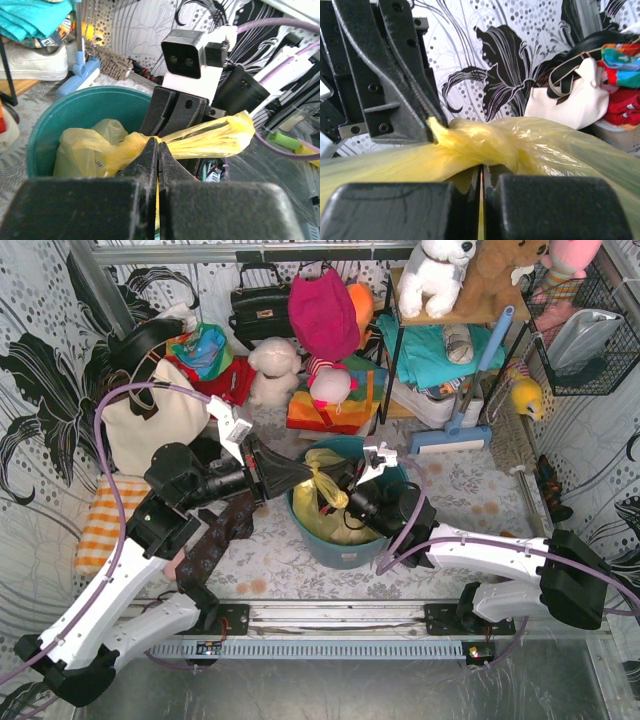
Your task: Tie the trash bag
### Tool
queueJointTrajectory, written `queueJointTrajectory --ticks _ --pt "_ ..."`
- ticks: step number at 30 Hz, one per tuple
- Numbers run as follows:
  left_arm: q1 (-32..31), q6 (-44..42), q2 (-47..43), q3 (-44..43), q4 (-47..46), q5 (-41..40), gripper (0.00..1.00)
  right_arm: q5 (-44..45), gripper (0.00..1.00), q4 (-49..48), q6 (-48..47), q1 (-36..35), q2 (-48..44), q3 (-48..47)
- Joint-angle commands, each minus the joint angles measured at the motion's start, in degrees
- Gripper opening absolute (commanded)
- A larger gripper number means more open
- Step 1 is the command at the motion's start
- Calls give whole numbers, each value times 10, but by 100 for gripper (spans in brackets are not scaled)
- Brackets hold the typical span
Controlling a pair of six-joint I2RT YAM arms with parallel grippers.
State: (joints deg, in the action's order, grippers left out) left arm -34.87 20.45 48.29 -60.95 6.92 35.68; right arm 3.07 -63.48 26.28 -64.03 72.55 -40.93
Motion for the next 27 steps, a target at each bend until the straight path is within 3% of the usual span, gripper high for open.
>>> queueJointTrajectory --ticks 1,14,15,18,20,23,27 --pt "0 49 -6 23 -83 51 0 46 0 -54 -26 -3 5 -5" --pt "-22 79 -19 72 -107 67 1 92 0 -126 -74 -3 -2 32" --pt "-23 78 -19 74 -102 66 4 89 0 -133 -77 -3 -2 34" --pt "-23 54 -31 67 -70 46 34 84 0 -154 -80 -3 2 41" --pt "-23 31 -49 55 -44 18 47 79 0 -163 -79 -3 4 42" --pt "-22 6 -78 28 -10 -42 53 71 0 -174 -78 -3 10 41" --pt "-22 -6 -101 9 8 -131 54 58 0 -184 -79 -3 16 38"
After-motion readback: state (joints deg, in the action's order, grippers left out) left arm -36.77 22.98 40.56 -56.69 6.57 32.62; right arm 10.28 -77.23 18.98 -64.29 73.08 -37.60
